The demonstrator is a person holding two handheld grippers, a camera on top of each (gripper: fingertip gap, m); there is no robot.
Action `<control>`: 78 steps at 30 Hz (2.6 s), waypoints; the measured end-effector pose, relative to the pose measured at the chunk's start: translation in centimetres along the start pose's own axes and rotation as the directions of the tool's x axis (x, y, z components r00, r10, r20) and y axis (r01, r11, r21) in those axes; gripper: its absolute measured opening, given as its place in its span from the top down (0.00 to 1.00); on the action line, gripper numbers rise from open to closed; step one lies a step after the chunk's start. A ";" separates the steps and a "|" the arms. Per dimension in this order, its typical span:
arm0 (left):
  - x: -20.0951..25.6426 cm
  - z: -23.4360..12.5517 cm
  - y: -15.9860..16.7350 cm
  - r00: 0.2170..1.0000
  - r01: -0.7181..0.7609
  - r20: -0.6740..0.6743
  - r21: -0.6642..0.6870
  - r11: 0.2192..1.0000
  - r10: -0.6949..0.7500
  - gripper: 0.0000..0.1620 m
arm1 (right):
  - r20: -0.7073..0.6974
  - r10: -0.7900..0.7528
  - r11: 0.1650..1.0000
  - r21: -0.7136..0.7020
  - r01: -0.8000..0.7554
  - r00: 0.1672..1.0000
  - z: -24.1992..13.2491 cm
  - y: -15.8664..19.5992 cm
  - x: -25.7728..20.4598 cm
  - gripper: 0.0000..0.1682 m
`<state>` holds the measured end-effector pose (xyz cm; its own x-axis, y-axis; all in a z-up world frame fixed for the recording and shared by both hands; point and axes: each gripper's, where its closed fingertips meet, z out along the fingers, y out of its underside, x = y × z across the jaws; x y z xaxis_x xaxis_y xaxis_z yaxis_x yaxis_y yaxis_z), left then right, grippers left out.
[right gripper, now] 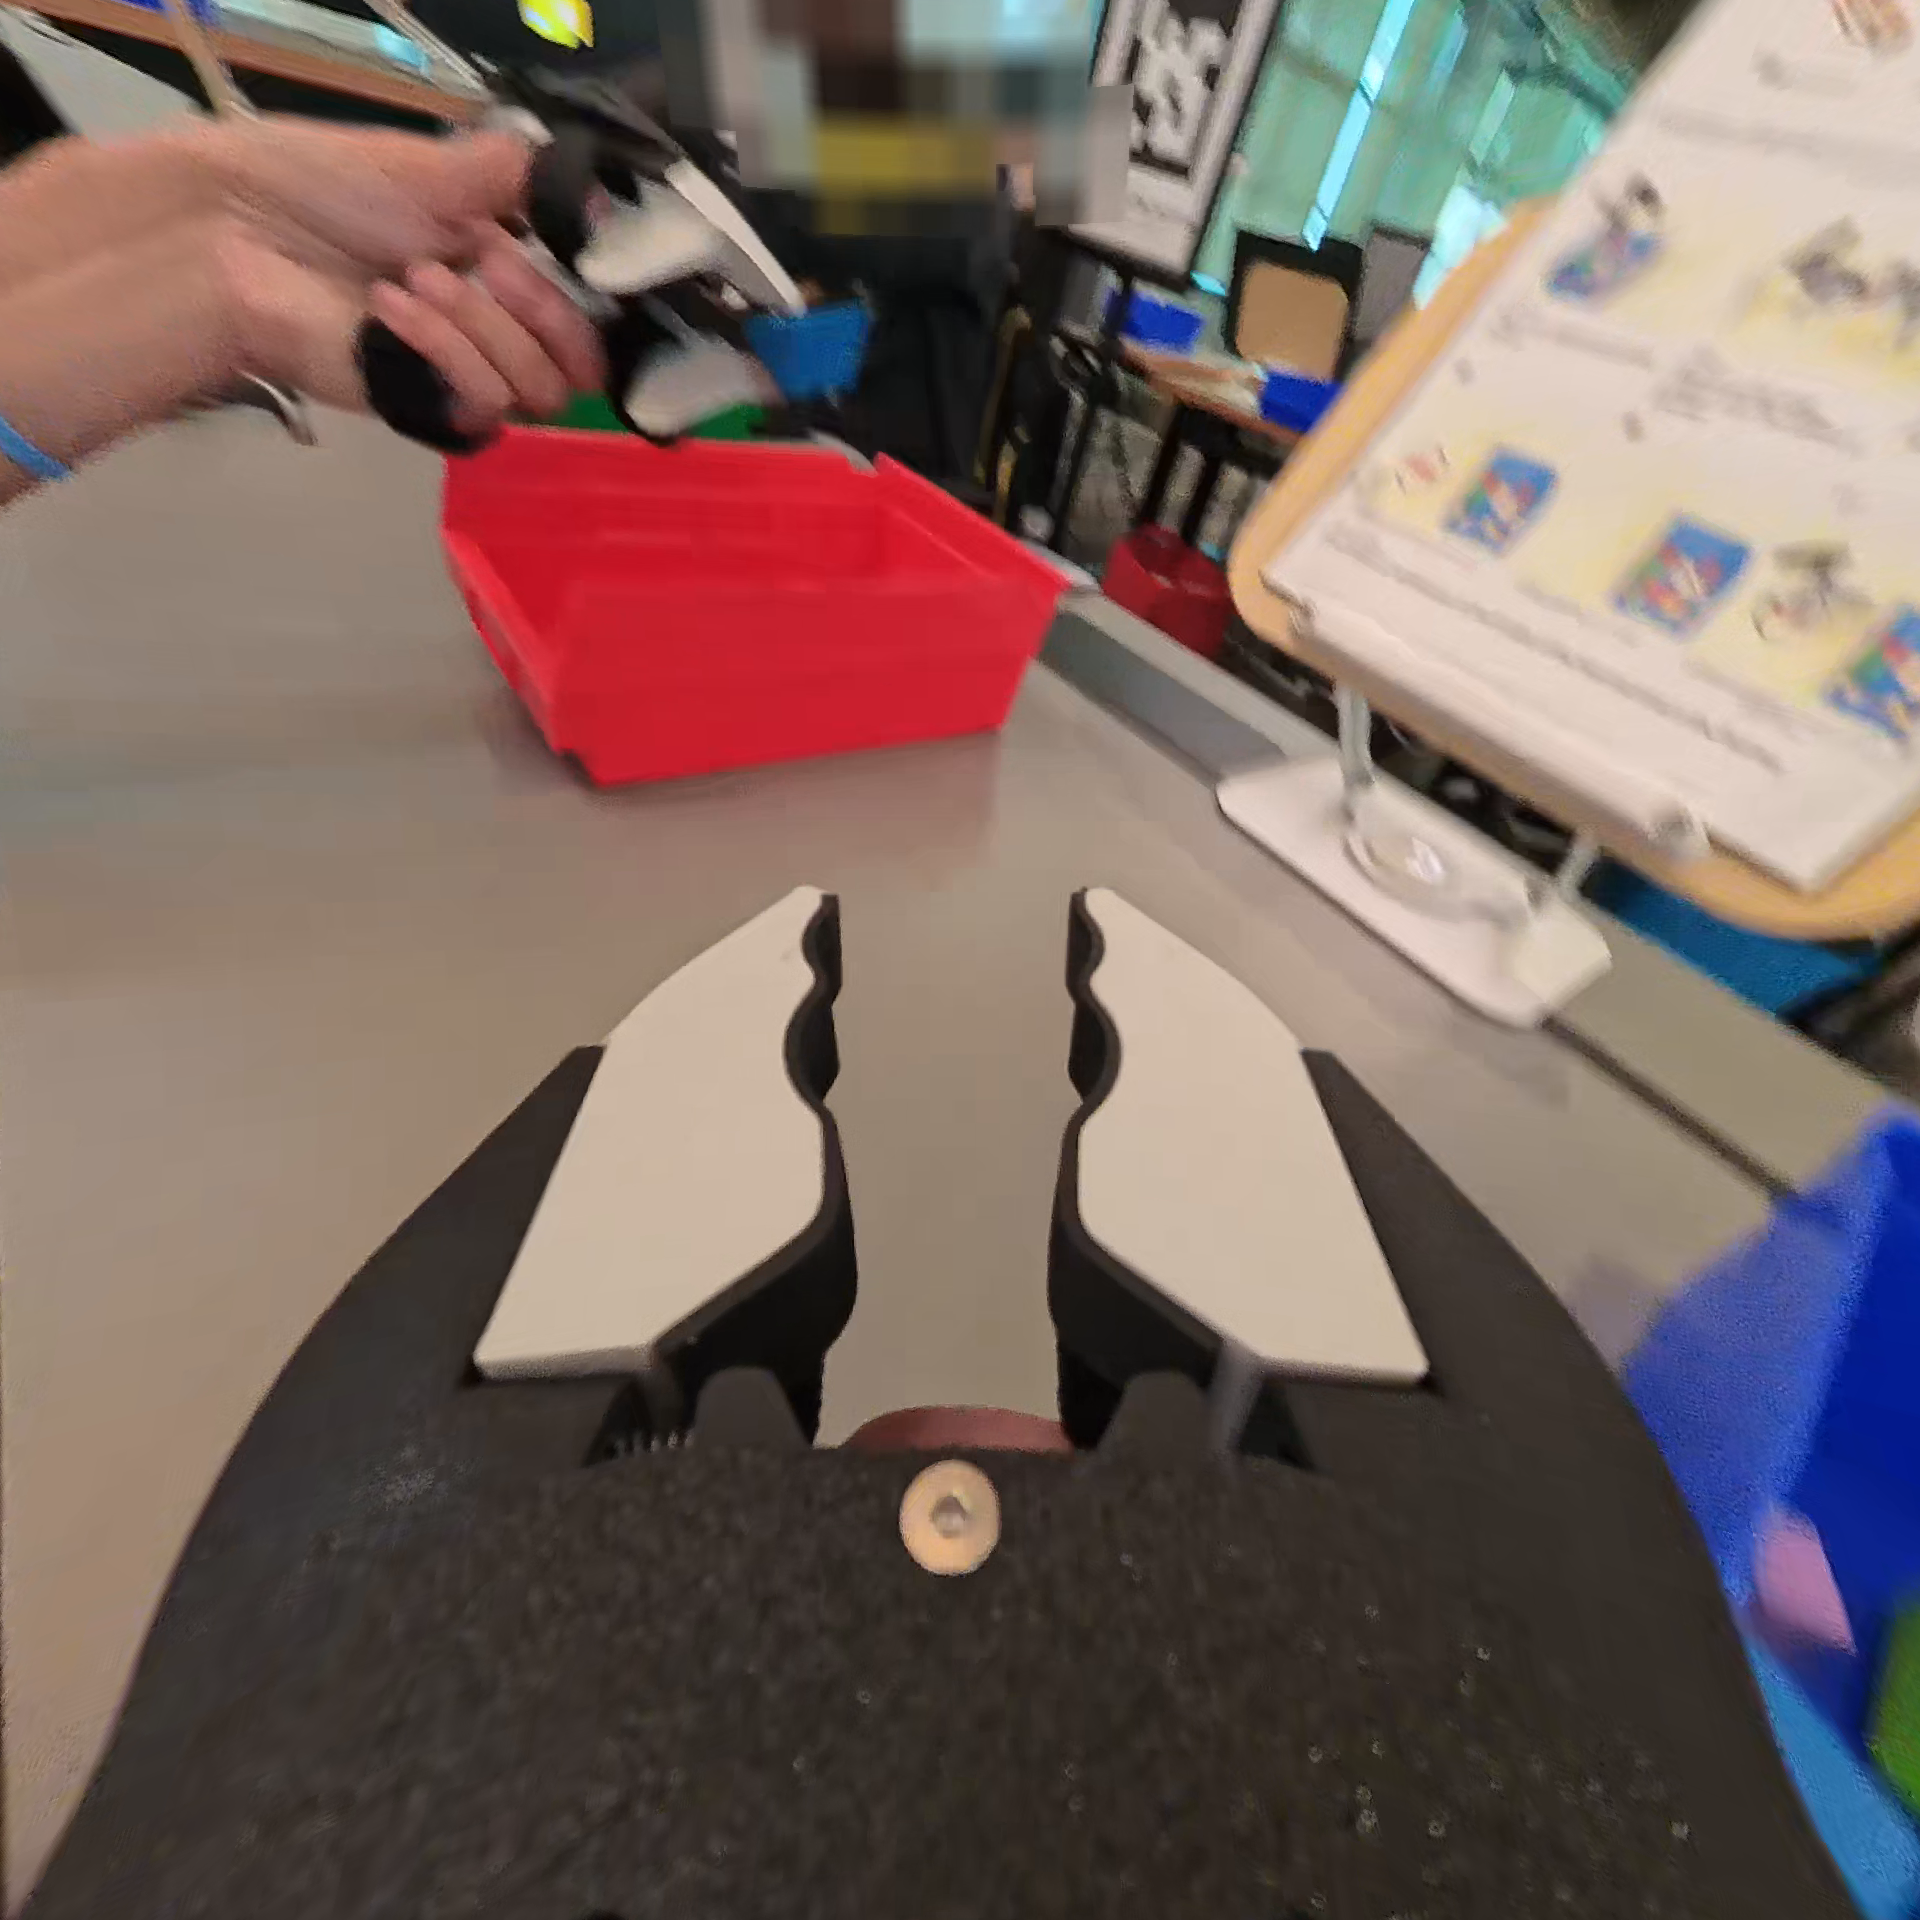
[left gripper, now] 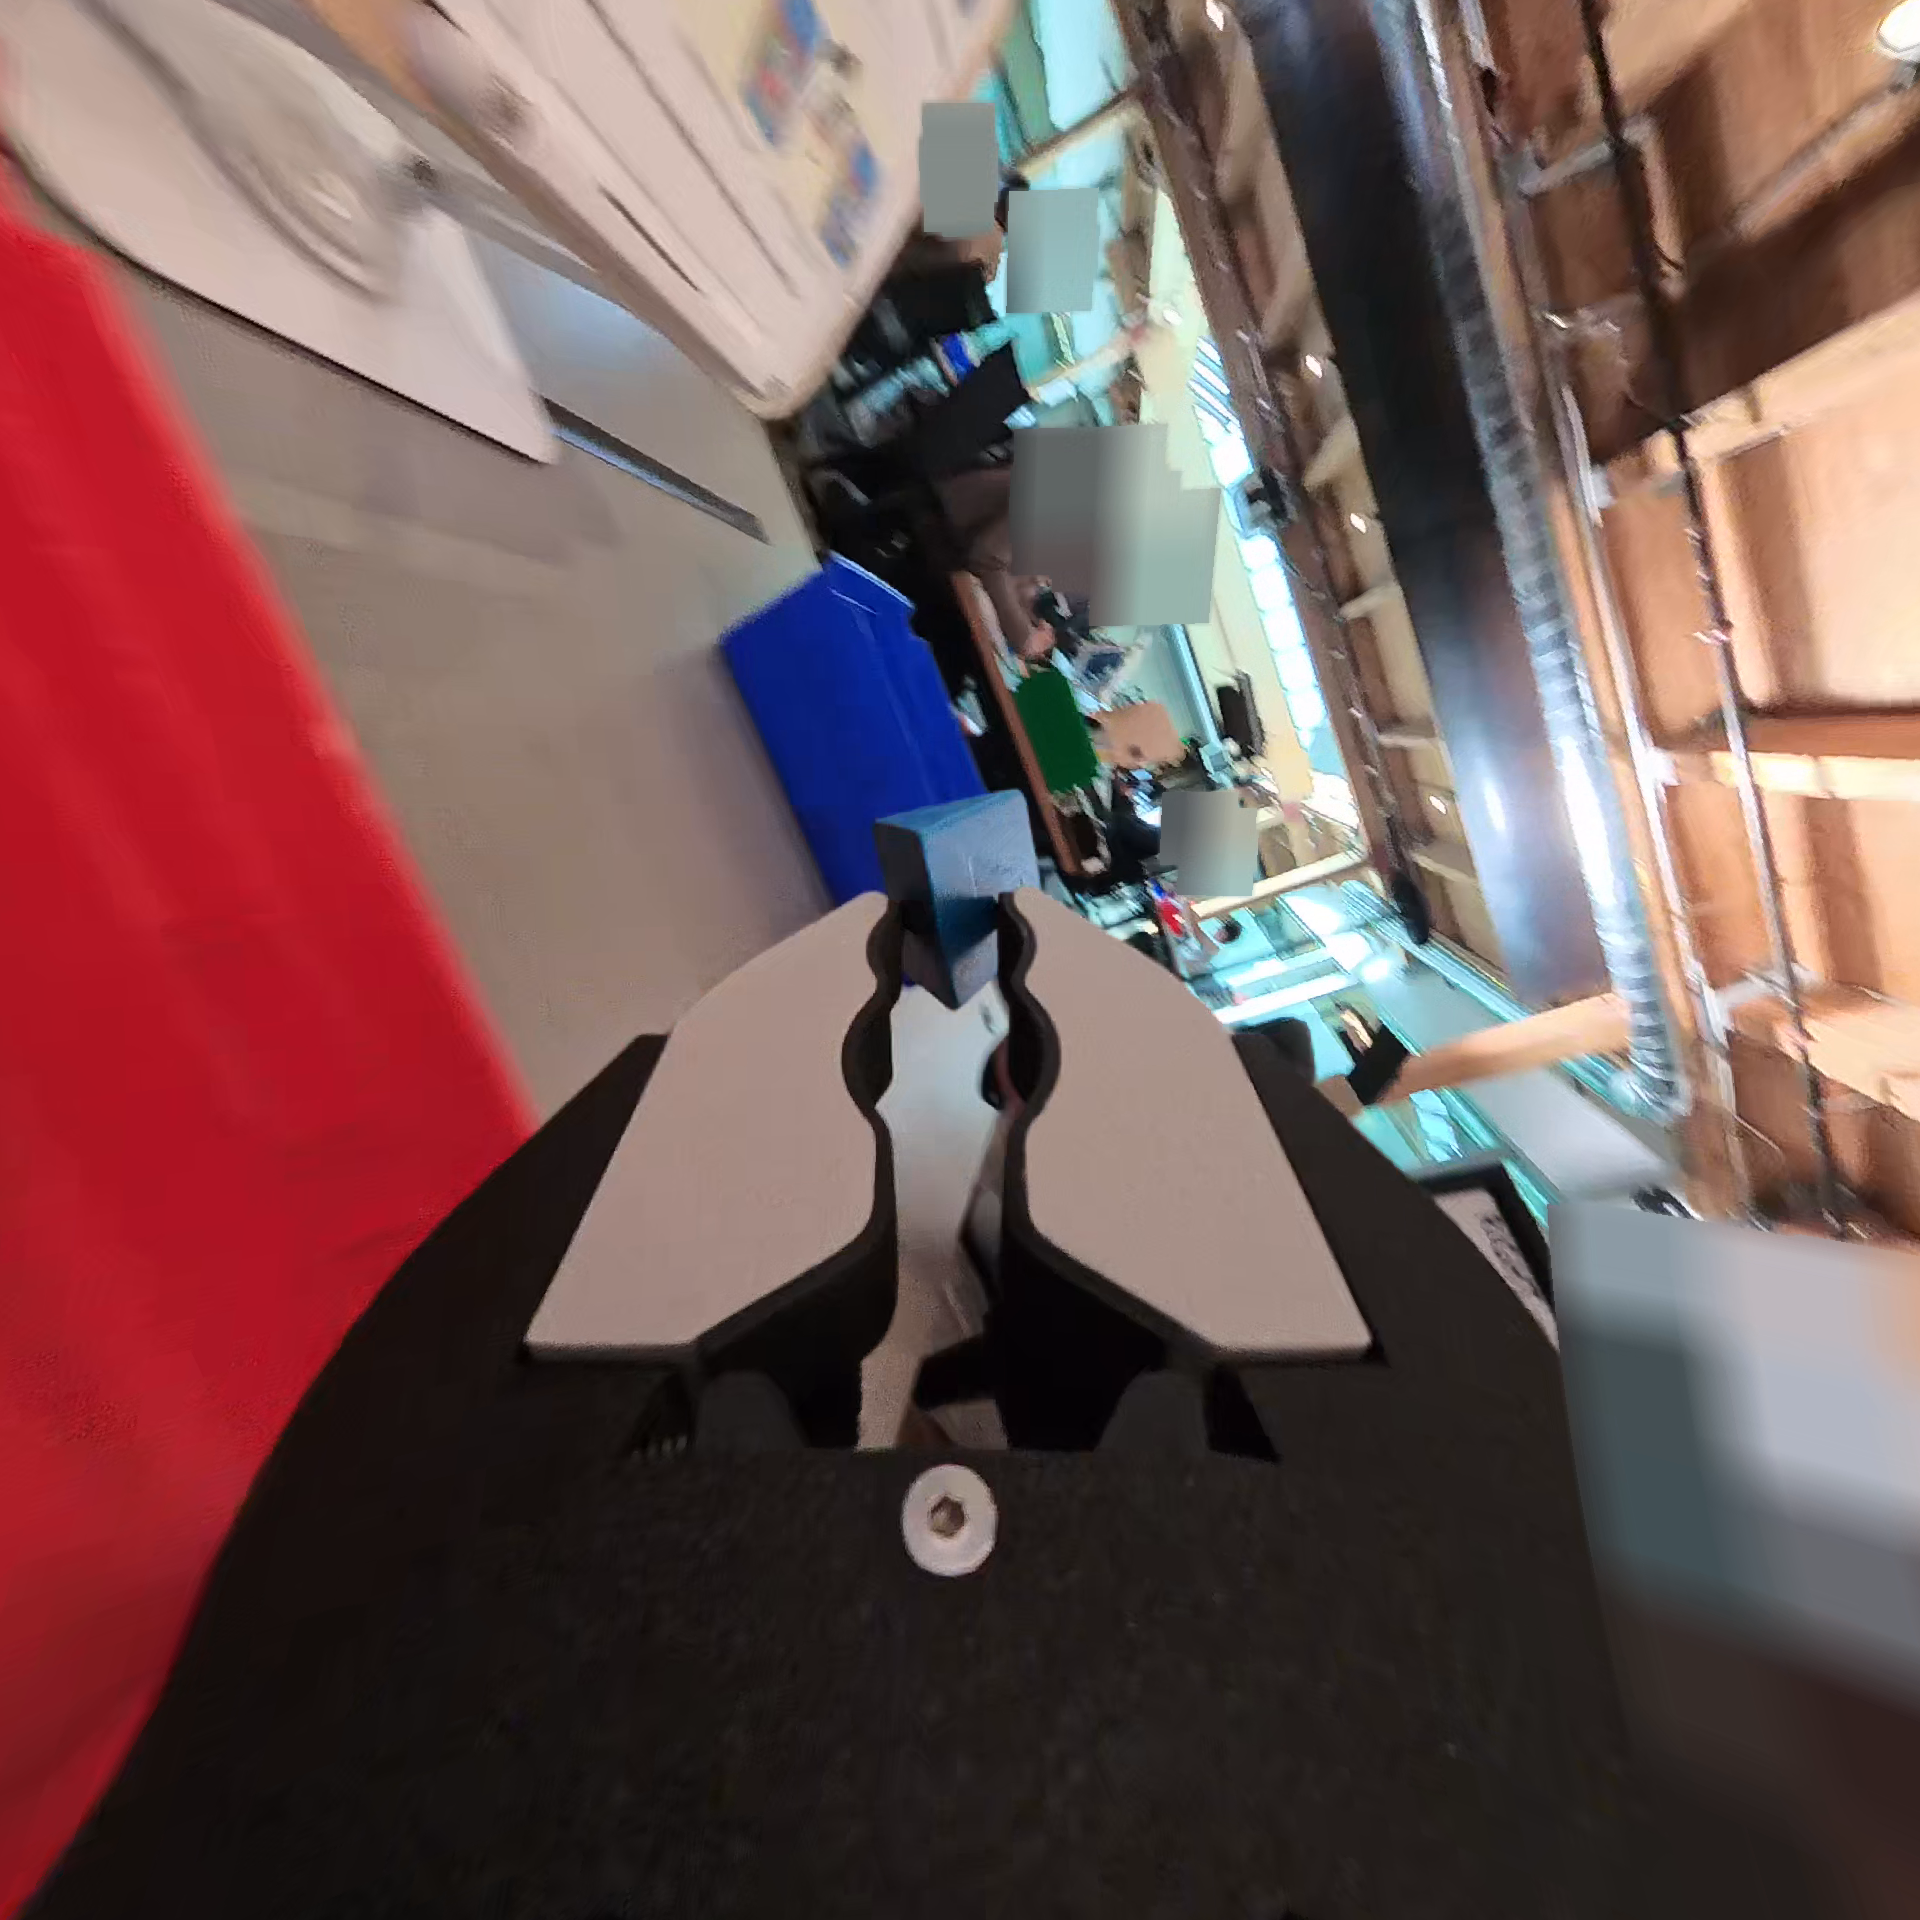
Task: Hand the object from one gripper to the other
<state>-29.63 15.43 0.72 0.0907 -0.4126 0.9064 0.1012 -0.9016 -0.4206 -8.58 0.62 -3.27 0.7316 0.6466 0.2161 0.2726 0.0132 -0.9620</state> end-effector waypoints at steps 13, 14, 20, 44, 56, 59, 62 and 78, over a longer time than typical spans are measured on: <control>7.2 11.5 12.0 0.955 0.069 -0.247 -0.347 0.935 -0.162 0.90 | 0.137 -0.071 0.991 0.122 0.054 0.988 7.2 -6.5 -3.5 0.68; 7.3 11.8 12.4 0.952 0.073 -0.254 -0.360 0.930 -0.173 0.89 | 0.134 -0.074 0.989 0.136 0.056 0.988 7.0 -6.6 -3.5 0.69; 8.3 12.0 12.9 0.918 0.043 -0.353 -0.362 0.931 -0.180 0.76 | 0.162 -0.098 0.982 0.178 0.068 0.982 4.3 -8.4 -3.3 0.79; -1.1 6.3 25.6 0.880 -0.424 0.128 -0.220 0.879 0.457 0.72 | -0.168 0.086 0.485 -0.854 -0.189 0.982 -11.1 19.3 16.7 0.79; -1.7 7.0 27.0 0.902 -0.388 0.084 -0.270 0.881 0.423 0.72 | -0.109 0.149 0.341 -0.927 -0.155 0.983 -10.5 21.4 17.2 0.79; -1.6 6.7 26.6 0.900 -0.391 0.092 -0.258 0.883 0.425 0.72 | -0.091 0.137 0.312 -0.941 -0.131 0.986 -10.5 22.2 17.1 0.79; -1.9 6.6 26.4 0.900 -0.387 0.103 -0.256 0.886 0.423 0.72 | -0.089 0.148 0.325 -0.936 -0.133 0.985 -10.3 22.4 17.2 0.76; -2.1 2.6 22.3 0.769 -0.539 0.271 -0.210 0.815 0.579 0.74 | -0.508 -0.053 0.965 -0.247 -0.087 0.859 -15.0 -0.8 14.3 0.70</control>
<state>-25.03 -3.49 -10.66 0.3970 -0.8039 0.4429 -0.1747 -0.5399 -0.8234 11.04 -1.62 3.10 0.9322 0.1672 0.3211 0.3537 -0.2318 -0.9062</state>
